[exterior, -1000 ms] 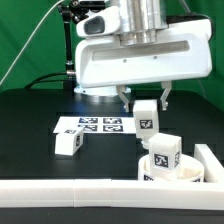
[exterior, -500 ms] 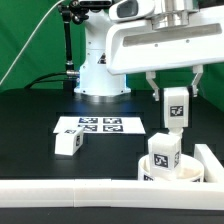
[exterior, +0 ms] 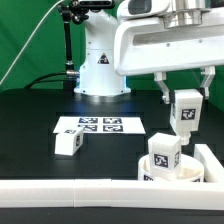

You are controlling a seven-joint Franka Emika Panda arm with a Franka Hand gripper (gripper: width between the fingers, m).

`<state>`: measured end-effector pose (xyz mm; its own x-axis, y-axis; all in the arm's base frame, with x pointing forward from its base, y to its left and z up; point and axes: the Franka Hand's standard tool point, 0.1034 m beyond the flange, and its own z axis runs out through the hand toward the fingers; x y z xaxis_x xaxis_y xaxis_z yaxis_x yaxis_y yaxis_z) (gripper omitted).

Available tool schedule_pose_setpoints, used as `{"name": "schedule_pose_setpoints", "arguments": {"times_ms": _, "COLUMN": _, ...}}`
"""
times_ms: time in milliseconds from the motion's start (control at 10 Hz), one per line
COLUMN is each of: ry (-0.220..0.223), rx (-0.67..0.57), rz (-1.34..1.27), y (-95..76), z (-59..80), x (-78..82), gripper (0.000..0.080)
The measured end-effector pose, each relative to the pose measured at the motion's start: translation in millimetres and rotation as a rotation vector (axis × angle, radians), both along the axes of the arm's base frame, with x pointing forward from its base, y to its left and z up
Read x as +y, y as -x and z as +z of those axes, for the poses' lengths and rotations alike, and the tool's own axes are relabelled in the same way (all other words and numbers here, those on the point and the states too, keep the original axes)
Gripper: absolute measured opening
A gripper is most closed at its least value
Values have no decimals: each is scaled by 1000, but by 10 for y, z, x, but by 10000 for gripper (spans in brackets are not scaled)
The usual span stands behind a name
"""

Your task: Assemble stool

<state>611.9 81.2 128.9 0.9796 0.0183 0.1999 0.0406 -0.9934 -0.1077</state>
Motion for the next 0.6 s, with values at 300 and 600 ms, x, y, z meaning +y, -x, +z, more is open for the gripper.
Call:
{"name": "schedule_pose_setpoints", "arguments": {"times_ms": 300, "ry": -3, "rx": 2, "rz": -24, "y": 22, "z": -23, "x": -1, "gripper": 338}}
{"name": "schedule_pose_setpoints", "arguments": {"times_ms": 600, "ry": 41, "rx": -34, "rz": 84, "y": -18, "z": -95, "x": 156, "gripper": 338}}
